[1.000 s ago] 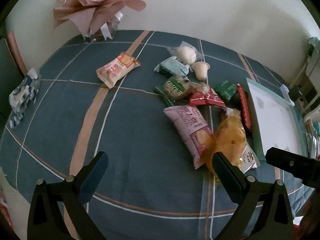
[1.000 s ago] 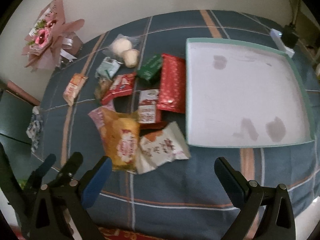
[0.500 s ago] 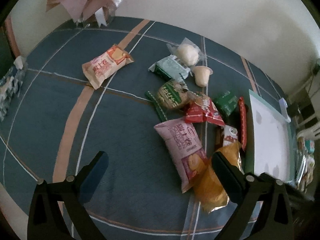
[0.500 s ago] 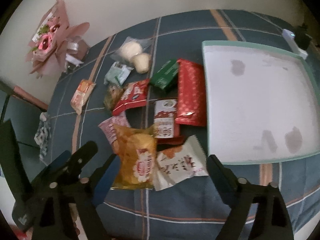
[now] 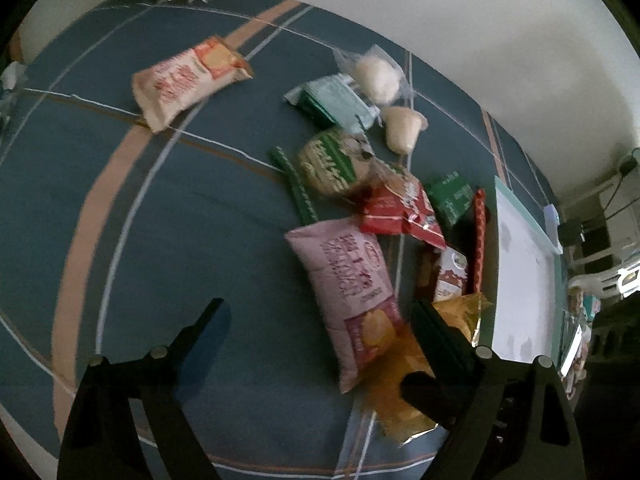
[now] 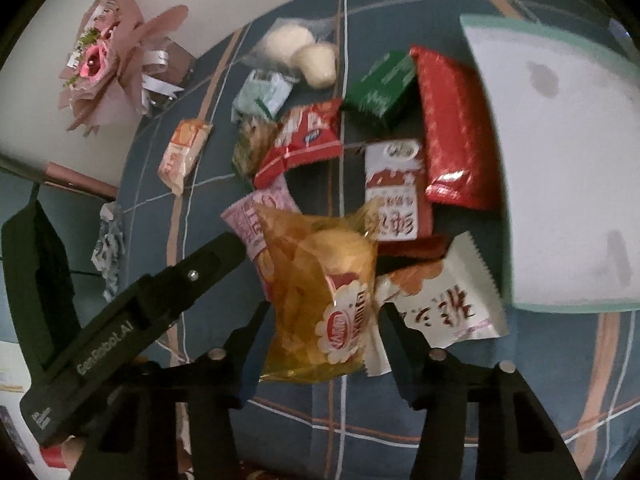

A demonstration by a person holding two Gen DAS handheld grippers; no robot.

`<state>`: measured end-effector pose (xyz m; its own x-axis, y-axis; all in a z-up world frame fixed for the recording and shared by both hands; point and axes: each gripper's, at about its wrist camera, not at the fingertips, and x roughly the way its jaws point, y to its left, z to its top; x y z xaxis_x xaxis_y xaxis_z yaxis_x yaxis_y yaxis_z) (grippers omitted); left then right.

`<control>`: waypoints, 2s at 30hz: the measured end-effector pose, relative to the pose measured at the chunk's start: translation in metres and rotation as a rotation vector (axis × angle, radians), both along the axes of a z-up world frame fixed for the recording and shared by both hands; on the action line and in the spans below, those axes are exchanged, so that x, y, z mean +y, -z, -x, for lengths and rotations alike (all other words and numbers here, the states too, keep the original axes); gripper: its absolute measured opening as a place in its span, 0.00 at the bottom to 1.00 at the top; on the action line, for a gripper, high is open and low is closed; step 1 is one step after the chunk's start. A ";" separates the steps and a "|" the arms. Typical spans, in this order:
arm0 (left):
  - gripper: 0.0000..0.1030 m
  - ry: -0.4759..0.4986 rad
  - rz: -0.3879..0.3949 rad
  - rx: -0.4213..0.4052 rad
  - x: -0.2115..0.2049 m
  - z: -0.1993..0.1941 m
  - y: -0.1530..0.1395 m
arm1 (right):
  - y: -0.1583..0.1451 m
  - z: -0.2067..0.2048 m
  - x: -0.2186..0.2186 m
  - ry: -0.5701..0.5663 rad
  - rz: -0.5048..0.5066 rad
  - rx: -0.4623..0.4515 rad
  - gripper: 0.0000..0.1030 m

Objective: Organize snacks
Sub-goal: 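Grasp the pink Swiss roll bag with the left tool while the right tool grasps the yellow bread bag, then carry both bags over the white tray and open both tools to drop them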

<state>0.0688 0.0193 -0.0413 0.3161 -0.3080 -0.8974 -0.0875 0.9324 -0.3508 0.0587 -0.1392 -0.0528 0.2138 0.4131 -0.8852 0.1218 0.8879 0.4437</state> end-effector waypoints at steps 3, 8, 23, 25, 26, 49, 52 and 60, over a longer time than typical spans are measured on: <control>0.82 0.015 0.008 0.008 -0.009 -0.004 0.005 | 0.001 0.000 -0.004 0.015 -0.011 0.008 0.44; 0.66 0.035 0.016 0.035 -0.022 -0.010 0.017 | -0.004 0.002 -0.014 0.035 0.022 0.019 0.43; 0.37 0.018 0.070 0.030 -0.030 -0.010 0.024 | -0.008 0.004 -0.012 0.017 0.059 0.024 0.42; 0.36 0.013 0.076 0.023 -0.024 -0.005 0.018 | -0.009 0.005 -0.012 0.019 0.052 0.021 0.41; 0.36 0.009 0.078 0.018 -0.023 -0.002 0.013 | -0.010 0.005 -0.012 0.020 0.049 0.020 0.41; 0.36 0.010 0.088 -0.109 -0.041 0.024 -0.084 | -0.067 0.019 -0.062 0.128 -0.058 -0.092 0.40; 0.36 0.043 0.099 -0.125 -0.065 0.021 -0.095 | -0.075 0.022 -0.091 0.201 -0.033 -0.110 0.40; 0.36 0.169 0.122 -0.154 -0.149 0.000 -0.111 | -0.090 0.030 -0.169 0.420 0.101 -0.143 0.40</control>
